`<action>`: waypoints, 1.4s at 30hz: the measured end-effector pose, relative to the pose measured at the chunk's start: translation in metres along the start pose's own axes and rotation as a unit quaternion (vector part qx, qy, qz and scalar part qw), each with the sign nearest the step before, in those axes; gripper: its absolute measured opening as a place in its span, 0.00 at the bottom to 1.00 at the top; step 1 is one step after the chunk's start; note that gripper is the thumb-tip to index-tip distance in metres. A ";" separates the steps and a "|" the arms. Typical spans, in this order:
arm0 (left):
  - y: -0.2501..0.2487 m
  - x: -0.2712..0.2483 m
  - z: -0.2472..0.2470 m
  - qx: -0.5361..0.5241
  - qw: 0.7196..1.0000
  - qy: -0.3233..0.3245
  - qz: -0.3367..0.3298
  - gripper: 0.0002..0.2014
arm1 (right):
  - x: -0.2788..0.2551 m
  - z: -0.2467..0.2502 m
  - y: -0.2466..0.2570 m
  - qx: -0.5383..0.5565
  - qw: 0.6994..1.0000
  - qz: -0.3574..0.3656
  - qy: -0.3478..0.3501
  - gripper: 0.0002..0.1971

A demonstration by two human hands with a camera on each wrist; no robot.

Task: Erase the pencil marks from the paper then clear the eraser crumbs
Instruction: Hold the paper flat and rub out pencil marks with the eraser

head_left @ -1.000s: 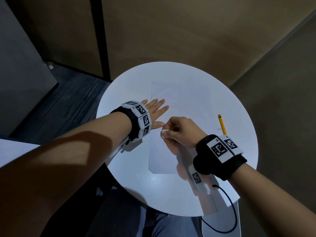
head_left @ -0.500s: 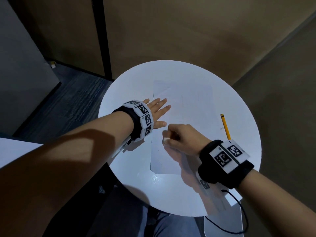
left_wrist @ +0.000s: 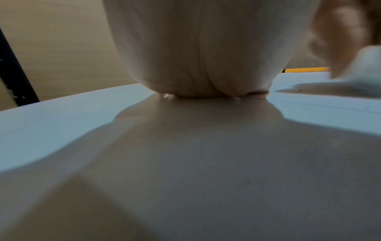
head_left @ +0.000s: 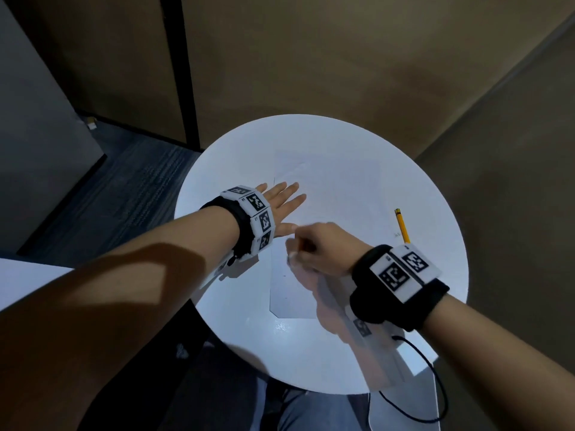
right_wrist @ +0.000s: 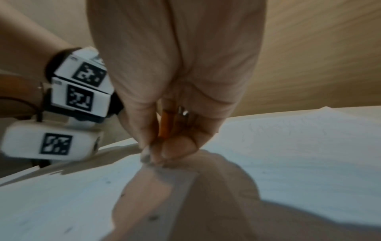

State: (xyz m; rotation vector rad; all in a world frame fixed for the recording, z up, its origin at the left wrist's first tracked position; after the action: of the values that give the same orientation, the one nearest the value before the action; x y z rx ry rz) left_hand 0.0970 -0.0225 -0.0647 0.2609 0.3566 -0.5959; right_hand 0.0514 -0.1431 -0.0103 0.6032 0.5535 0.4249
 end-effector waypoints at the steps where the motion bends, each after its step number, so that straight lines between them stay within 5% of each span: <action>1: 0.000 0.000 0.000 0.004 1.000 -0.003 0.001 0.33 | 0.005 0.001 0.001 0.018 0.999 0.001 -0.034 0.10; 4: -0.002 -0.001 0.000 0.004 1.000 -0.005 0.000 0.33 | 0.003 -0.005 0.003 0.028 0.996 0.015 -0.082 0.09; 9: 0.000 -0.001 0.001 -0.007 1.000 0.006 -0.002 0.33 | -0.004 -0.007 0.005 -0.019 1.000 0.010 0.022 0.18; 14: -0.002 -0.002 0.001 0.000 1.000 -0.004 0.003 0.33 | 0.000 0.000 0.000 0.027 0.997 0.008 -0.065 0.11; 19: 0.000 -0.001 0.002 -0.016 1.000 0.007 0.000 0.33 | -0.010 -0.003 -0.003 -0.002 0.999 -0.009 0.043 0.17; 24: -0.001 -0.001 0.002 -0.014 1.000 0.000 0.002 0.32 | -0.005 0.004 -0.011 0.033 0.997 0.000 -0.065 0.11; 29: 0.000 0.001 -0.001 -0.011 1.000 0.004 0.006 0.33 | -0.012 0.000 -0.009 -0.025 0.998 -0.007 0.055 0.18; 34: -0.001 0.001 -0.001 -0.010 1.000 -0.008 0.007 0.33 | -0.003 0.009 -0.012 0.030 0.997 -0.012 -0.066 0.11; 39: 0.001 0.002 -0.003 -0.014 1.000 0.003 0.005 0.33 | -0.012 0.003 -0.011 -0.037 0.998 -0.007 0.045 0.17; 42: 0.001 0.003 -0.001 -0.013 1.000 -0.004 0.006 0.33 | -0.001 0.012 -0.011 0.000 1.000 -0.005 -0.022 0.12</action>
State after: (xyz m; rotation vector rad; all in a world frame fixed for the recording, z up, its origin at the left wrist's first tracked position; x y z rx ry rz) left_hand 0.0995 -0.0228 -0.0666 0.2350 0.3554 -0.5791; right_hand 0.0597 -0.1569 -0.0083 0.6075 0.5151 0.4015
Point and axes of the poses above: each hand's wrist, its own x-axis towards the middle knuckle, its own z-axis out of the back of the hand, y = z × x, the point moved 3 cm from there along x, towards the middle knuckle, and after that the axes turned 14 degrees about x, right-handed, at the moved point
